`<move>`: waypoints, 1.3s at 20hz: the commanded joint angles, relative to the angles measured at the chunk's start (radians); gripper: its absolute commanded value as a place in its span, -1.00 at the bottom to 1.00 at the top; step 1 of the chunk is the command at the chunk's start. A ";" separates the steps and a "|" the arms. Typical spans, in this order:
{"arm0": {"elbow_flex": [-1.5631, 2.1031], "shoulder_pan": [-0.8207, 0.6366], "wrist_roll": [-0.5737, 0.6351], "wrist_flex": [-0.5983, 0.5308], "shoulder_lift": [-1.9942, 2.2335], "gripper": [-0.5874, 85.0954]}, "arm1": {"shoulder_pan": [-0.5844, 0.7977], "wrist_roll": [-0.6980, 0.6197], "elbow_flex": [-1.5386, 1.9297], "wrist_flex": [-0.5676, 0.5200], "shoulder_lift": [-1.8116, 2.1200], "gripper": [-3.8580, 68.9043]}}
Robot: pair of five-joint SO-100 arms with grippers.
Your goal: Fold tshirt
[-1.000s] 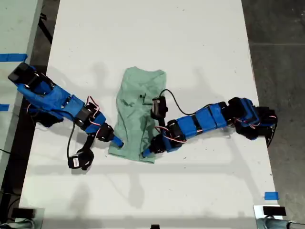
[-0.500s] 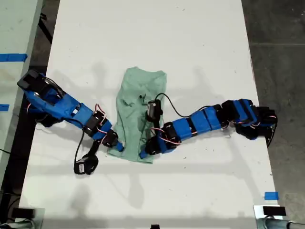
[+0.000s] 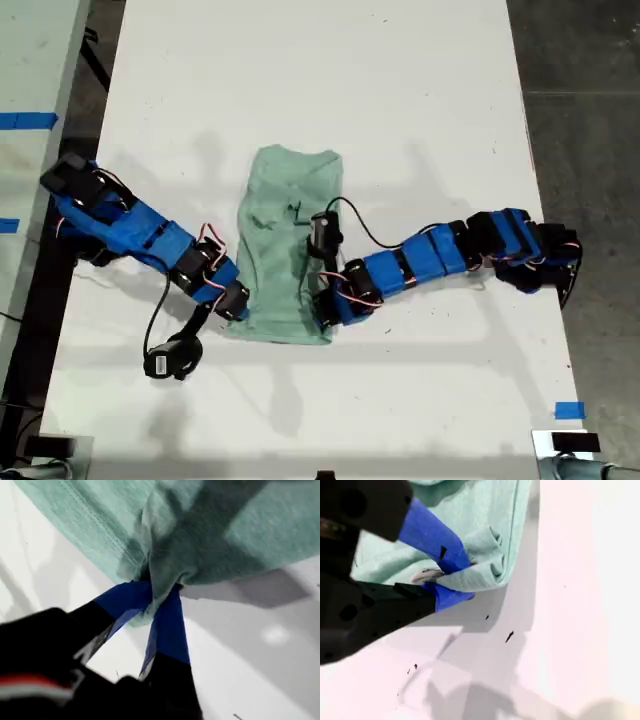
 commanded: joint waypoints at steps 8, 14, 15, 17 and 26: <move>-0.508 -0.002 0.029 0.112 -0.075 -0.99 | -0.023 -0.075 0.003 0.100 0.357 -0.93; -0.489 -0.210 0.124 0.250 0.012 -0.99 | 0.192 -0.290 0.005 0.135 0.417 -0.93; -0.476 -0.259 0.149 0.273 0.035 -0.99 | 0.222 -0.313 0.006 0.144 0.425 -0.93; -0.468 -0.353 0.206 0.299 0.067 -0.99 | 0.276 -0.356 0.008 0.167 0.434 -0.93; -0.417 -0.580 0.341 0.334 0.087 -0.98 | 0.428 -0.469 0.054 0.175 0.434 -0.94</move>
